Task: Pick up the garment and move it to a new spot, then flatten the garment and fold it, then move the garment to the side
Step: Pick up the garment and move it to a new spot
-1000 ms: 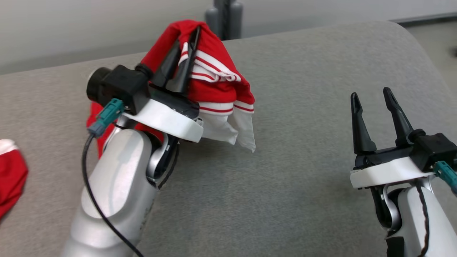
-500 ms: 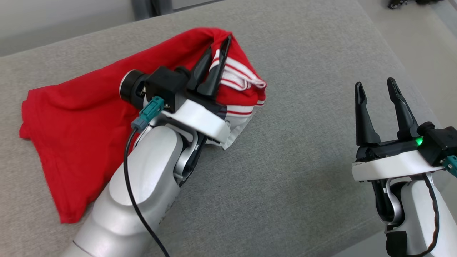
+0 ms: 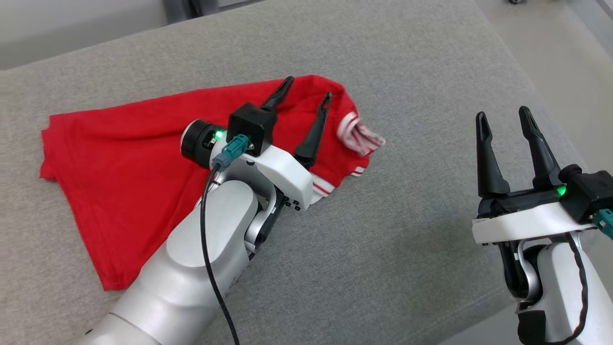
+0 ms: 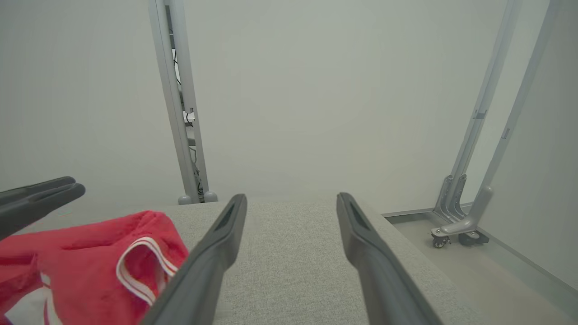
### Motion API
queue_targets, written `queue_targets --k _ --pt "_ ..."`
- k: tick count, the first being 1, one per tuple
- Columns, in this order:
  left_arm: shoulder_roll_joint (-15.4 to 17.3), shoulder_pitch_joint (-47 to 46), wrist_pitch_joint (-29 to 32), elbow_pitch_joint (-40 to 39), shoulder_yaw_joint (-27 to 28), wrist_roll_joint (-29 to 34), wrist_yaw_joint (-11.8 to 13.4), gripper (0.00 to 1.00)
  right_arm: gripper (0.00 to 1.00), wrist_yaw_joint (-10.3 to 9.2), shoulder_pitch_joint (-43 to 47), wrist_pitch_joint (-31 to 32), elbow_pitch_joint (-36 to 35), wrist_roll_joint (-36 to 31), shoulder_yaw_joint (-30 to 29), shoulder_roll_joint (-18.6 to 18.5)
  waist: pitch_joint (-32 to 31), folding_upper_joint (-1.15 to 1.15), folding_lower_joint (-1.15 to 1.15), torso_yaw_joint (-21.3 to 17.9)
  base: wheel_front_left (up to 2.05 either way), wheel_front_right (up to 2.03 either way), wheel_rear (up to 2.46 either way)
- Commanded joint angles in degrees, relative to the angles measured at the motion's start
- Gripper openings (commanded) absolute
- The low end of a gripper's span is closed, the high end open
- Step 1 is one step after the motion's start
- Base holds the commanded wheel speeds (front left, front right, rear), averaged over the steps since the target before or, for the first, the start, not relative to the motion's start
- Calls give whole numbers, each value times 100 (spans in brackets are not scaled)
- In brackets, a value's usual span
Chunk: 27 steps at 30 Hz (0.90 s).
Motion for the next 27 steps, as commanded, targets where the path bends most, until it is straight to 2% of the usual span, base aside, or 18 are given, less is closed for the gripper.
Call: queue_targets --k 1,4,10,16,21,27 --pt "25 -62 -39 -17 14 -34 19 100 100 1 -4 -7 22 -22 -31 -24 -85 0 0 95 0 0 0" --pt "22 -59 -70 -140 132 -51 93 100 100 1 26 -7 30 -170 -56 -26 -250 0 0 275 0 0 0" --pt "170 418 -67 -713 772 386 227 100 100 1 119 -7 -22 -429 -127 -28 -564 0 0 772 0 0 0" --pt "557 1377 -70 -1287 1659 710 228 100 100 1 294 -7 33 -596 24 -83 -857 0 0 1213 0 0 0" --pt "730 2386 -69 -1702 2306 983 216 100 100 1 536 -7 105 -589 153 -213 -1125 0 0 1506 0 0 0" --pt "568 3556 -71 -2137 2862 1222 75 100 100 1 885 -7 181 -569 183 -302 -1466 0 0 1805 0 0 0"
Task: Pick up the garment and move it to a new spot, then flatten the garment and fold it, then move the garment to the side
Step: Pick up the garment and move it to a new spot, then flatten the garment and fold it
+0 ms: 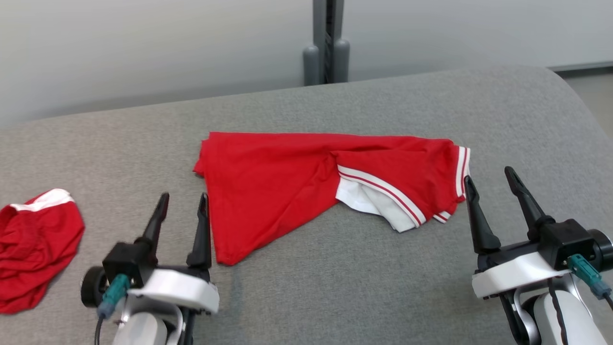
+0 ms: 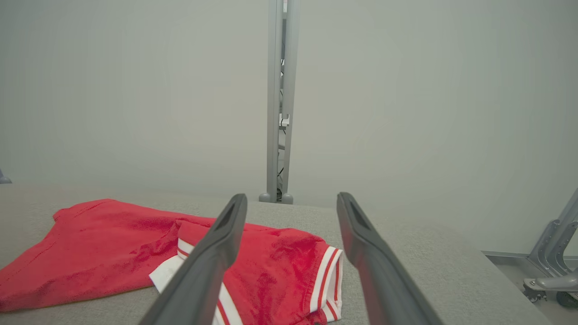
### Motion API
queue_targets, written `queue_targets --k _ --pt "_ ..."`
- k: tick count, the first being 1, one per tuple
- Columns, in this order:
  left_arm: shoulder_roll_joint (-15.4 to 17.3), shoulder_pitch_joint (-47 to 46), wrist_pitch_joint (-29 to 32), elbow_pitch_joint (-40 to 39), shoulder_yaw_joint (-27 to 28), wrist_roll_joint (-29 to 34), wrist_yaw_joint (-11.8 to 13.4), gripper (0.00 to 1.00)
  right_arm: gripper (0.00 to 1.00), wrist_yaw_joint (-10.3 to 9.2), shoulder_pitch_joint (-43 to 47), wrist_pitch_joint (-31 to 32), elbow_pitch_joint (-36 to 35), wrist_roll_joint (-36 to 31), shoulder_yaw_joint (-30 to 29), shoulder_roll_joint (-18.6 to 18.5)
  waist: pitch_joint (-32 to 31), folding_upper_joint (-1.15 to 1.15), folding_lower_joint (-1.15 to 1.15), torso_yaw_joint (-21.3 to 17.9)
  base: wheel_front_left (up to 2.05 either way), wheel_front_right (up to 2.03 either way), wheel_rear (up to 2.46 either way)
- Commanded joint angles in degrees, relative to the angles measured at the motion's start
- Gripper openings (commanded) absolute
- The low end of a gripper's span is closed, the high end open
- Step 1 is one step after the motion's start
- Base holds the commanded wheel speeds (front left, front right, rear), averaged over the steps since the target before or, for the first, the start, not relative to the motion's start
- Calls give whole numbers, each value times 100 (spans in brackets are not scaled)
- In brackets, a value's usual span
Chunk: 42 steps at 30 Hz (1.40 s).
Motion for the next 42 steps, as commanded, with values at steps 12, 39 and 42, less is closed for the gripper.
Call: queue_targets --k 12,39,42 --pt "-556 1146 -22 -571 631 317 -485 100 100 1 449 -7 51 98 -67 60 -530 0 0 415 0 0 0" --pt "-593 1211 -23 -541 530 245 -387 100 100 1 388 -7 134 72 7 103 -465 0 0 376 0 0 0" --pt "-593 1201 -22 -512 526 247 -394 100 100 1 391 -7 133 94 3 111 -454 0 0 371 0 0 0"
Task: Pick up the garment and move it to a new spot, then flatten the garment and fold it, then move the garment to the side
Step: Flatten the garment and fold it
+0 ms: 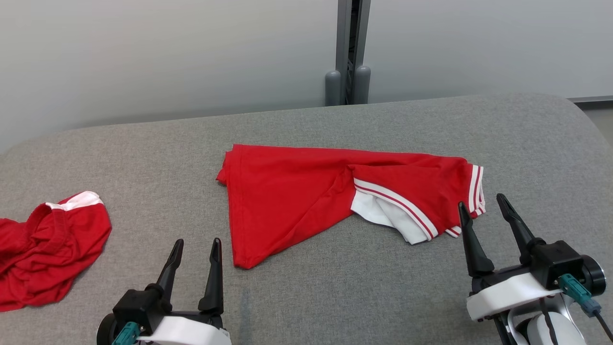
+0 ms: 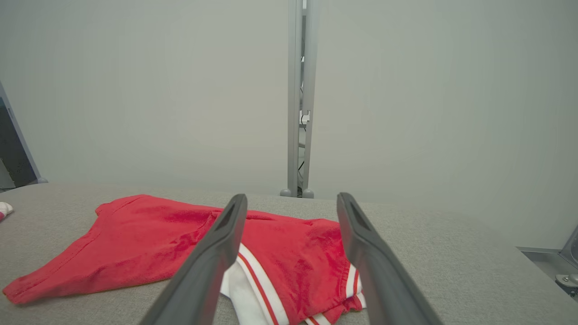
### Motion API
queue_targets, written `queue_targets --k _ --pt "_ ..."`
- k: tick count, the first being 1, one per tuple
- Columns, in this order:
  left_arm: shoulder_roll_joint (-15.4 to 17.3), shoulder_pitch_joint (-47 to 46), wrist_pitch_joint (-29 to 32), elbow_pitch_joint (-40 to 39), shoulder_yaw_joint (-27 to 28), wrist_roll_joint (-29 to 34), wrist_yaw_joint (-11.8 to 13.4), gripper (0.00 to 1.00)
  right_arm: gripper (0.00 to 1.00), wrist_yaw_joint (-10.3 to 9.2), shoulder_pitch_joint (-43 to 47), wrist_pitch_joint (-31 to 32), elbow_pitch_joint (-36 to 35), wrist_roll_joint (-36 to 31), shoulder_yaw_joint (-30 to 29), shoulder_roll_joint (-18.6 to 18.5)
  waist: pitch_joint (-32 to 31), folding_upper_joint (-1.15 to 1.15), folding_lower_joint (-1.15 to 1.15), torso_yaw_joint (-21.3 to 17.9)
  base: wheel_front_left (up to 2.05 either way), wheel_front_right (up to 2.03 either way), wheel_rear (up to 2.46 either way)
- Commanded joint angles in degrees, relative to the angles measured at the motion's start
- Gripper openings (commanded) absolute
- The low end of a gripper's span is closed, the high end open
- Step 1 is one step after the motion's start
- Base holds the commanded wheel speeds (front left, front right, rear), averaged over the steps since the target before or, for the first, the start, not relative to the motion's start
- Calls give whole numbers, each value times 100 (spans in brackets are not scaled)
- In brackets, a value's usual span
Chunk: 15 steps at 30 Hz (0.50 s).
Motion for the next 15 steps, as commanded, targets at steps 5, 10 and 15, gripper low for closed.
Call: queue_targets --k 5,10,15 --pt "20 -80 -21 25 -11 -35 10 100 100 1 -39 -7 -4 25 -30 -12 15 0 0 -9 0 0 0" --pt "20 -107 -21 20 -20 -35 13 100 100 1 -54 -7 -23 12 -28 -1 45 0 0 -14 0 0 0" --pt "20 -181 -21 5 -57 -22 10 100 100 1 -116 -7 -3 -186 64 -123 155 0 0 14 0 0 0"
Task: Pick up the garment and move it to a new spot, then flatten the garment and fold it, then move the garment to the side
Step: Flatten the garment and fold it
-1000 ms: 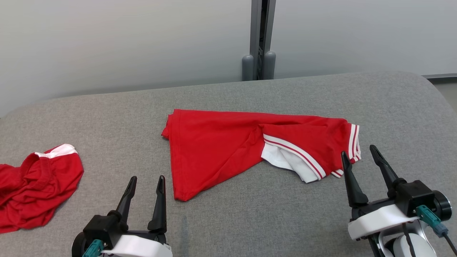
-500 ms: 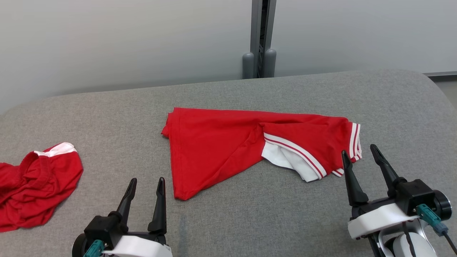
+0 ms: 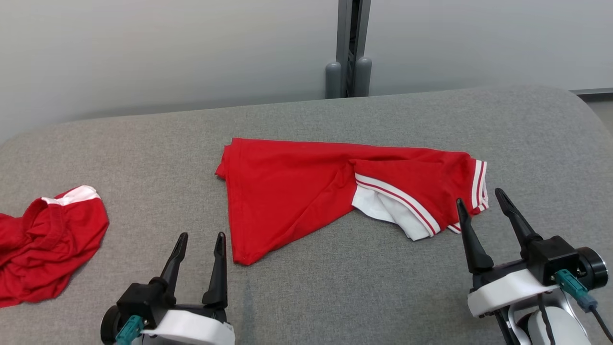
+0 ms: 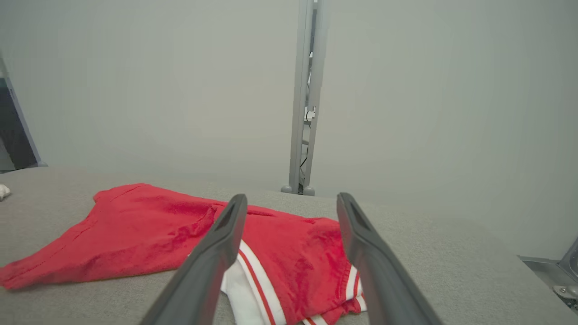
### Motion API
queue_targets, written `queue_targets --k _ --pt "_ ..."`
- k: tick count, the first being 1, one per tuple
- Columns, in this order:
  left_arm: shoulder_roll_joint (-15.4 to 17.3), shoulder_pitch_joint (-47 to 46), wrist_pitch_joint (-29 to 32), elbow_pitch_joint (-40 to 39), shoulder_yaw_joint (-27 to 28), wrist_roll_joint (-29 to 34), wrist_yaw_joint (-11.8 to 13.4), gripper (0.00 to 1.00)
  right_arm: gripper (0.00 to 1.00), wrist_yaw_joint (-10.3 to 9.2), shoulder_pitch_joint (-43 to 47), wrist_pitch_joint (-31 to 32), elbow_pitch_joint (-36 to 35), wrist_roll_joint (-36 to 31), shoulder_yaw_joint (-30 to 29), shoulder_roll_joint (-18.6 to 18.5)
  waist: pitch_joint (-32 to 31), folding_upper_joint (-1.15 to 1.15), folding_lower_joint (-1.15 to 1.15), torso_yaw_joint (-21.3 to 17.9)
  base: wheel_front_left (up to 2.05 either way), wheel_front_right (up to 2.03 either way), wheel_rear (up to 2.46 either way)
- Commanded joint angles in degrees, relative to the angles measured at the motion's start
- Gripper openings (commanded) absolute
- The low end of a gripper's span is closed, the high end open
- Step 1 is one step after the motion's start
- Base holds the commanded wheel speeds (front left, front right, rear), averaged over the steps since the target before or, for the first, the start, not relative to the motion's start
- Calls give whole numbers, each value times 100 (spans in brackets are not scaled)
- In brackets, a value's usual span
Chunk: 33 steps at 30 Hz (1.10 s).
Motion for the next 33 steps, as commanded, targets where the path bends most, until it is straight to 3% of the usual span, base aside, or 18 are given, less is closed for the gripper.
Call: queue_targets --k 1,23,24,25,26,33 --pt "18 -118 -21 5 -5 -14 2 100 100 -3 -52 -7 24 12 -18 -26 62 0 0 38 0 0 0" --pt "19 -745 -22 146 -501 -197 30 100 100 -3 -1160 0 2550 -37 464 -653 906 0 0 1076 0 0 0" --pt "20 -749 -22 151 -502 -193 34 100 77 -3 -1190 -1 2624 -5 438 -650 901 0 0 1089 0 0 0" --pt "18 -752 -22 155 -501 -193 35 100 34 -3 -1239 -1 2703 -1 417 -655 895 0 0 1099 0 0 0" --pt "18 -751 -22 158 -501 -193 39 100 0 -3 -1279 -1 2742 -4 422 -651 888 0 0 1106 0 0 0" --pt "20 -652 -21 169 -454 -173 68 100 0 -3 -1295 -5 2463 143 635 -577 723 0 0 1034 0 0 0"
